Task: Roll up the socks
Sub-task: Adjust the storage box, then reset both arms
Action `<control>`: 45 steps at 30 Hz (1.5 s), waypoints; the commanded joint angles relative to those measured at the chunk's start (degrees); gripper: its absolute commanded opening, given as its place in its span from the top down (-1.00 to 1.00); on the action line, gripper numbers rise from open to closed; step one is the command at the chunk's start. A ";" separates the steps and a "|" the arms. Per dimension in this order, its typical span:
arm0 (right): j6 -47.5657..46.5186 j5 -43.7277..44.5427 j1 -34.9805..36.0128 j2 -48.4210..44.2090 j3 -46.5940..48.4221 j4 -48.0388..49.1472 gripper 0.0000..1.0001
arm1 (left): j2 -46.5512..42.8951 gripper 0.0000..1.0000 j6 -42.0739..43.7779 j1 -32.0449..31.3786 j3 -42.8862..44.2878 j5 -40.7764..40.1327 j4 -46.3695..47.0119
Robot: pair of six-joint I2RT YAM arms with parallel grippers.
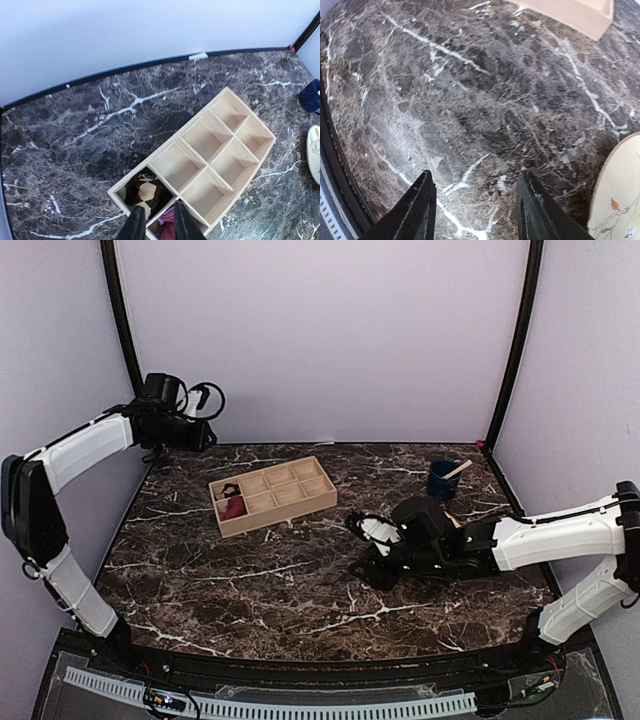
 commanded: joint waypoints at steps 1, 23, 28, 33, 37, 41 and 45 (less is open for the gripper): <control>1.56 12.99 0.37 0.31 5.60 -0.99 -0.02 | -14.09 0.44 -3.72 -0.42 -14.90 -4.24 18.62; 4.03 54.47 -16.90 -18.71 -3.02 1.01 -0.99 | -41.05 -0.65 -6.91 -1.75 -58.50 -20.15 55.01; 9.36 56.67 -20.42 -21.39 -6.44 -1.77 -0.99 | -39.34 -0.65 -7.70 -1.70 -58.66 -20.34 56.38; 12.98 61.35 -20.85 -22.41 -7.39 -4.04 -0.99 | -38.16 -0.65 -8.07 -1.72 -58.50 -20.31 56.83; 13.73 63.01 -20.82 -23.69 -7.28 -2.37 -0.98 | -38.25 -0.65 -8.07 -1.68 -58.59 -20.51 56.79; 14.20 63.90 -20.83 -24.09 -7.45 -1.80 -0.98 | -38.55 -0.65 -7.84 -1.72 -58.66 -20.77 56.49; 14.28 64.67 -20.81 -23.89 -7.35 -1.93 -0.99 | -38.62 -0.65 -7.74 -1.74 -58.70 -20.82 56.39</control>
